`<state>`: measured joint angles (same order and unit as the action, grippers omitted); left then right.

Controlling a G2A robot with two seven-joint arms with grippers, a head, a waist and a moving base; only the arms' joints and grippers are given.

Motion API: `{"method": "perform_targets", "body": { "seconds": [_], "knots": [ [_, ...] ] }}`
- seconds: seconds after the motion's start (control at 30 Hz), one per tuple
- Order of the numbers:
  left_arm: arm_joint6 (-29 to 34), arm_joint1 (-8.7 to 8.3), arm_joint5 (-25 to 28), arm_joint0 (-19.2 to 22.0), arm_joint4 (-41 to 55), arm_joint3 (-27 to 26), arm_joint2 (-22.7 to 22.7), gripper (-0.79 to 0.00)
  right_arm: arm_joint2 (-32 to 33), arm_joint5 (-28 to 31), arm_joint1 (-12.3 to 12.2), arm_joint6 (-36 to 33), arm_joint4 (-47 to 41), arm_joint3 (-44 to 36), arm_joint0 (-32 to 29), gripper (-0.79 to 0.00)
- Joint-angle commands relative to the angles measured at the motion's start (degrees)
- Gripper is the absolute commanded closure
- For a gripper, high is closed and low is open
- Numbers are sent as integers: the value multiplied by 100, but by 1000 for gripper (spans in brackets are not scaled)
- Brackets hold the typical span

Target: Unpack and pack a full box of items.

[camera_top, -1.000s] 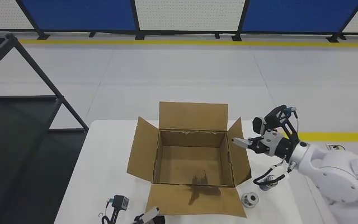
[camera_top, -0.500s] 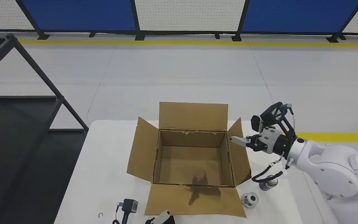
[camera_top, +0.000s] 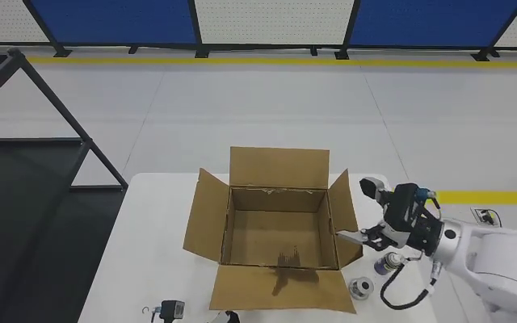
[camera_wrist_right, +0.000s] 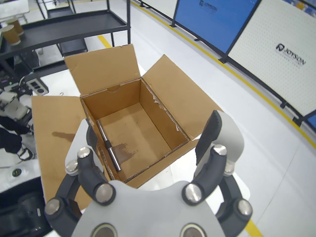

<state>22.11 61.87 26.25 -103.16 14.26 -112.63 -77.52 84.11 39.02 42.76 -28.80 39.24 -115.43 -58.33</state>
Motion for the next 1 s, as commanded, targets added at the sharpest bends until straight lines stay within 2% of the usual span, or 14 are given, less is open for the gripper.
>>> {"method": "perform_targets", "body": {
  "seconds": [0.0,0.1,0.33,0.6,0.73,0.8,0.87,0.97],
  "knots": [
    [-46,-9,98,-141,56,-11,-131,-785,198,429,-30,59,244,-219,-241,-785],
    [-87,-24,237,-327,272,-54,-390,-785,425,895,-80,-123,752,-537,-538,-785],
    [-90,-52,481,-661,645,-177,-974,-785,425,895,-80,-123,752,-537,-538,-785],
    [-90,-52,481,-661,645,-177,-974,-785,422,887,-81,-141,795,-564,-541,-785],
    [-149,-44,381,-618,647,-178,-965,-785,243,901,-94,-520,1551,-1163,-688,-785],
    [-502,-22,399,-584,557,-120,-1055,-785,175,988,-102,-608,1946,-1459,-826,-785],
    [-733,4,432,-597,374,-129,-996,-785,107,908,-101,-634,2314,-1743,-1038,-785],
    [-753,23,490,-580,464,-106,-955,-785,-16,873,-98,-541,2896,-1922,-1317,-785]
  ]
}}
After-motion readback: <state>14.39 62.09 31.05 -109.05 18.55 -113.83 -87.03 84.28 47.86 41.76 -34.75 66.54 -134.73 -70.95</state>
